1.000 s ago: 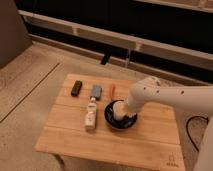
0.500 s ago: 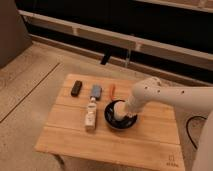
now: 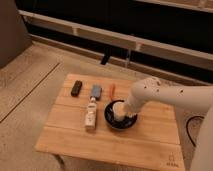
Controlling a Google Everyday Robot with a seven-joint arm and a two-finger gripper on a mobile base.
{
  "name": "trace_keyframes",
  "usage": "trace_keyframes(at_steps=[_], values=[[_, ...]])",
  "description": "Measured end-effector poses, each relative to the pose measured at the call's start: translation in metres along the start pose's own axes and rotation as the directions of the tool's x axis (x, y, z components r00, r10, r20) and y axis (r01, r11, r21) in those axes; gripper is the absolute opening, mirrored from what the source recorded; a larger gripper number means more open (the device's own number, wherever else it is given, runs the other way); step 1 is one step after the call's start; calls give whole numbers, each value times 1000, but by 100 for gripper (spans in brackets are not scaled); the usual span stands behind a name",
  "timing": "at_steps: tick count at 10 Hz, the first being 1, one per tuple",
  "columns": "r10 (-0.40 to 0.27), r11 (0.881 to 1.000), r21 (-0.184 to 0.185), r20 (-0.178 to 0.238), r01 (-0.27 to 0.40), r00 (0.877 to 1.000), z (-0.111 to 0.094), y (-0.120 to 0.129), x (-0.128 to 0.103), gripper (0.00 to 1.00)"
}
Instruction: Place the ceramic cup in the ceramic bowl
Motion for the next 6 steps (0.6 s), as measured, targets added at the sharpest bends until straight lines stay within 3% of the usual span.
trace_keyframes(at_steps=[6], values=[[-7, 1000, 16, 1, 7, 1000, 0, 1, 1, 80]])
